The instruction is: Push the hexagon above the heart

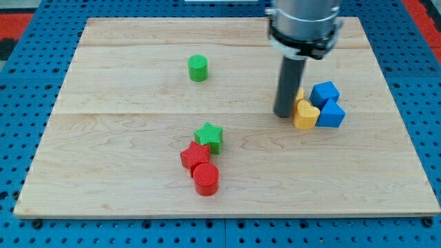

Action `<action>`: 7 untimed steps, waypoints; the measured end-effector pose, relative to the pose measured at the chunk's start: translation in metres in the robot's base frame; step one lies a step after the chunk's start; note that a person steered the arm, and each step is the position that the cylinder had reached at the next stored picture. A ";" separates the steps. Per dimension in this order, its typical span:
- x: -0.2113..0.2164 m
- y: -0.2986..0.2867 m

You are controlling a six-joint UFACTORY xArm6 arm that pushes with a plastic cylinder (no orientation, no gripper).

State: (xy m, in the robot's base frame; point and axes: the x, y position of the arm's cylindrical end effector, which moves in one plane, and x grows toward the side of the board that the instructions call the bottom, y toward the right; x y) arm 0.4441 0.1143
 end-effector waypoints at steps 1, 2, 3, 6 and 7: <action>0.000 0.000; 0.000 0.000; 0.000 0.000; 0.031 -0.018; 0.070 -0.019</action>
